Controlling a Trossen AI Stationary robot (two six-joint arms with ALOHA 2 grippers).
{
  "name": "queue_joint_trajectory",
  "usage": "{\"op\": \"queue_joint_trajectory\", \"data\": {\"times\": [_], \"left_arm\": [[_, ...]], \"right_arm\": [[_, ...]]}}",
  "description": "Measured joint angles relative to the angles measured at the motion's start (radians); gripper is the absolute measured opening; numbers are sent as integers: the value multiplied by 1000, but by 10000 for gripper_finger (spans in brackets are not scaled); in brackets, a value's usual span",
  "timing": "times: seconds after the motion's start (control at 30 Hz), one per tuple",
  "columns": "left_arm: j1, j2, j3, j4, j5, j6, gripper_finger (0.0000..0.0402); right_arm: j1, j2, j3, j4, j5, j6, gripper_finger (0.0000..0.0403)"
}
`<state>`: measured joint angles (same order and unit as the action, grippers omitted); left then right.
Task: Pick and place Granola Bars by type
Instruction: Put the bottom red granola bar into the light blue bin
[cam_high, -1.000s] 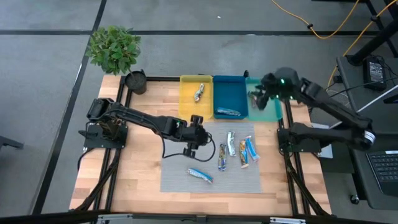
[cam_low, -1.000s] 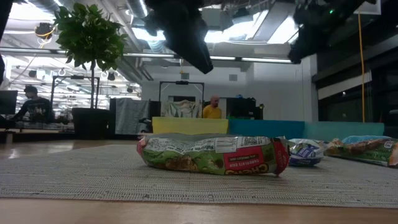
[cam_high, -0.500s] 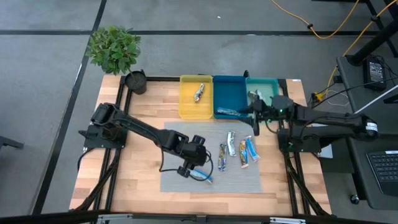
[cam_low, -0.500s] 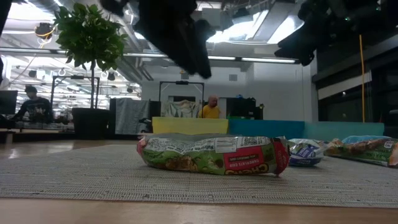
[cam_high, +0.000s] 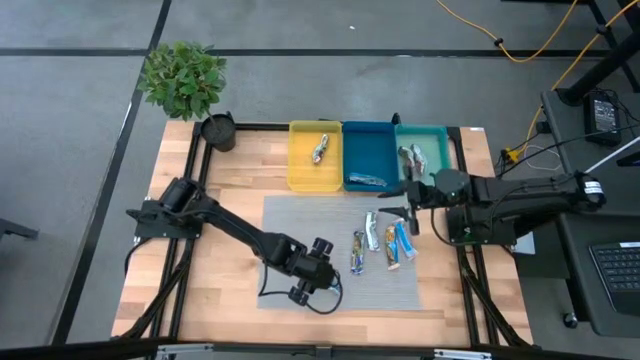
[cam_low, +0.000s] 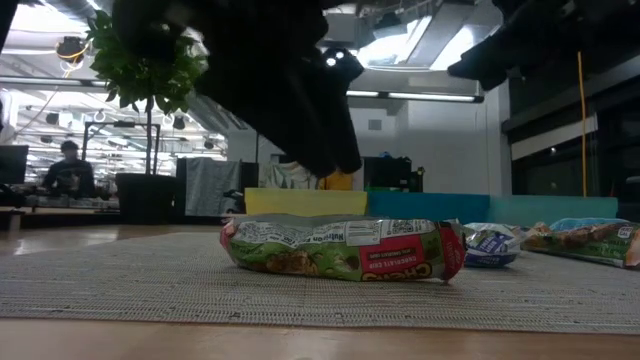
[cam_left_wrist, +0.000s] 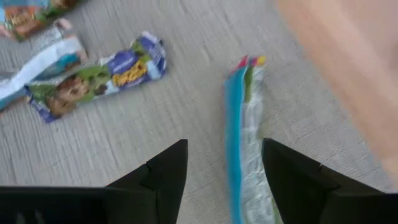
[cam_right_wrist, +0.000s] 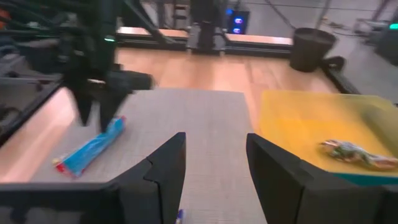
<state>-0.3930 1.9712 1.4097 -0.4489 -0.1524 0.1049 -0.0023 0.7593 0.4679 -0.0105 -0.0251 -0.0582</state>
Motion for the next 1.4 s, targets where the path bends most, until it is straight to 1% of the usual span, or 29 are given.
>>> {"op": "queue_joint_trajectory", "data": {"times": [0.1,0.3,0.47,0.53,0.8,1.03,1.1,1.3,1.4], "left_arm": [[-16,0,0,10,-11,-43,223],[-28,0,0,14,-14,-125,269],[-32,7,1,41,-40,-147,285],[-32,20,1,48,-60,-147,285],[-38,88,2,116,-66,-145,285],[-49,151,1,165,-74,-157,281],[-50,156,2,176,-93,-172,280],[-50,156,2,179,-160,-200,262],[-49,155,2,193,-165,-190,248]], "right_arm": [[23,0,0,0,53,-1,171],[51,0,0,22,58,-2,171],[69,0,0,32,58,1,171],[77,0,0,34,58,14,171],[118,0,0,39,61,64,171],[171,0,0,39,109,115,171],[189,0,0,40,119,131,171],[237,0,0,44,133,133,171],[252,0,0,44,156,132,171]]}}
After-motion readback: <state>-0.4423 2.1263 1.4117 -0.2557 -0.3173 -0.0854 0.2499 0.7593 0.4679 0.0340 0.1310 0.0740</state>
